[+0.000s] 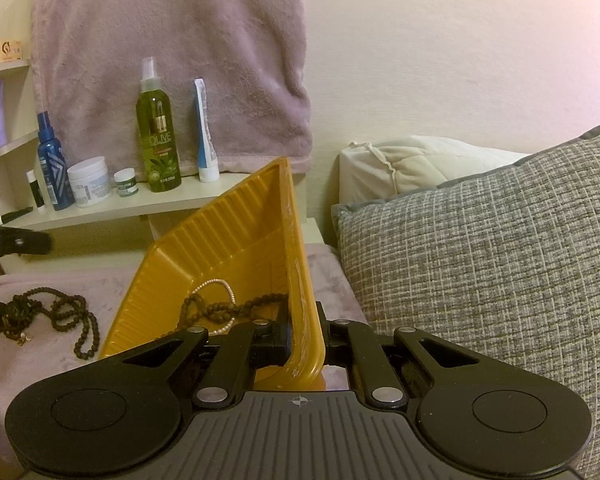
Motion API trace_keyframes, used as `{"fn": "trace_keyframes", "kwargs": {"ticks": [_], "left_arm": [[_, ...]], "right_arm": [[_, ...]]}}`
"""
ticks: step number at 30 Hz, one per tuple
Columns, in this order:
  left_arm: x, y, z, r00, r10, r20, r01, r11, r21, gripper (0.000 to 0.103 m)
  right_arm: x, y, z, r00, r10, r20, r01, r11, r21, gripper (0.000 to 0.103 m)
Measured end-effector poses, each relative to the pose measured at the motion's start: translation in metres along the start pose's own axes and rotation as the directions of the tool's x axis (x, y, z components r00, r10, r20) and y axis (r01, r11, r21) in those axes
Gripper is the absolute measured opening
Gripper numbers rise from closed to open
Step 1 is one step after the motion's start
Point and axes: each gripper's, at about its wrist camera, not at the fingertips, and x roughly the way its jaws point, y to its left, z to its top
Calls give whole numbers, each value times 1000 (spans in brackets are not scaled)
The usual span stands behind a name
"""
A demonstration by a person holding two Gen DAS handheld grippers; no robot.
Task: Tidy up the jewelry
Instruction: 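Lower the bead necklace into the orange tray and open the left gripper, then return the left gripper to the pile and pinch a small pearl earring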
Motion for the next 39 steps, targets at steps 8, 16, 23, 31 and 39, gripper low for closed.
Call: {"fn": "trace_keyframes", "kwargs": {"ticks": [8, 16, 23, 31, 39], "left_arm": [[-19, 45, -33, 987, 158, 11, -156, 985, -72, 38], [-28, 84, -75, 956, 292, -32, -294, 949, -114, 41], [-25, 93, -110, 940, 335, -63, -340, 936, -89, 41], [4, 78, -119, 960, 268, -76, -273, 960, -59, 28], [29, 78, -118, 966, 242, -95, -250, 965, -81, 23]], "right_arm": [[-1, 0, -1, 1000, -3, -4, 3, 1000, -1, 8], [-1, 1, -1, 1000, -4, -5, 4, 1000, -2, 8], [1, 1, 0, 1000, -9, -7, 9, 1000, -9, 8], [3, 1, 0, 1000, -14, -13, 13, 1000, -19, 8], [4, 0, 1, 1000, -18, -17, 18, 1000, -23, 7]]}}
